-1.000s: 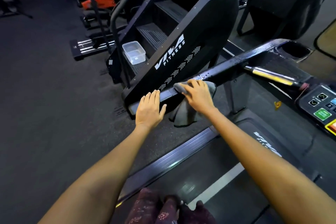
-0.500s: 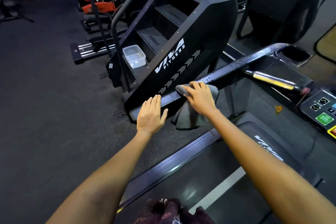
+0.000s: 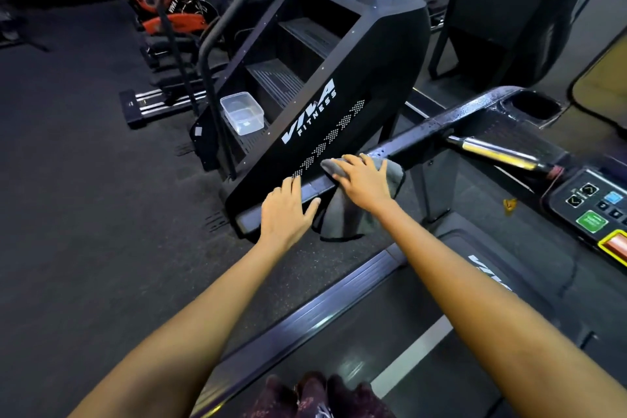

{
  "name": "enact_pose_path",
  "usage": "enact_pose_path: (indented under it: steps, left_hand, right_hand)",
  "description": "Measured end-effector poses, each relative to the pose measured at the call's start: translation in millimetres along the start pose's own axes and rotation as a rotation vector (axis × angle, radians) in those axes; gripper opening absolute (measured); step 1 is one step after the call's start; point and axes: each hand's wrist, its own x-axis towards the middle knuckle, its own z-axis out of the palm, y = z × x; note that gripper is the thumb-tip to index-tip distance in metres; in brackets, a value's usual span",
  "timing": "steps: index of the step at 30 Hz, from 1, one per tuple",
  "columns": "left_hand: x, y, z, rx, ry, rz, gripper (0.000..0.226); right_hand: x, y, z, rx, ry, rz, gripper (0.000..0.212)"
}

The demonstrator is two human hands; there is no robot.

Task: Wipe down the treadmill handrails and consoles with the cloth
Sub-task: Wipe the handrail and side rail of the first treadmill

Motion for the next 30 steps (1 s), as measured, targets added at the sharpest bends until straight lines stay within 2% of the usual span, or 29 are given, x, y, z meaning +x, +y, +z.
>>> enact_pose_path:
  steps: [3,7,9,11,14,18,22,24,27,30]
  left_hand:
    - [19,12,1,0.035,-0.121,0.084,0.075]
    - [28,16,7,0.153,-0.195,0.121,0.082]
    - [27,15,9,0.177,-0.196,0.138,0.086]
    - [27,15,9,0.18,-0.198,0.149,0.09]
    - [27,17,10,0.176,-0.202,0.14,0.094]
    - [28,16,13,0.202,-0.217,0.153,0.095]
    - [28,17,15,0.213,-0.215,0.156,0.097]
    - [28,16,15,0.211,-0.211,0.155,0.097]
    - [27,17,13,0.204,-0.197,0.152,0.097]
    - [26,18,12,0.202,-0.177,0.165,0.098]
  right_hand:
    - [7,-17,2,0.062,0.051,0.042,0.035]
    - [-17,14,9,0.069,0.094,-0.144,0.043]
    - [-14,43,8,0.089,0.138,-0.14,0.042]
    - [3,57,2,0.166,0.159,-0.008,0.038]
    - [28,45,-7,0.141,0.124,0.101,0.031]
    - [18,16,-1,0.094,0.097,-0.027,0.031]
    - [0,40,-2,0.137,0.09,-0.178,0.039]
    - [7,49,-6,0.121,0.095,-0.14,0.035]
    - [28,31,-11,0.032,0.07,0.022,0.026]
    - [26,3,-5,0.014,0.086,-0.01,0.023]
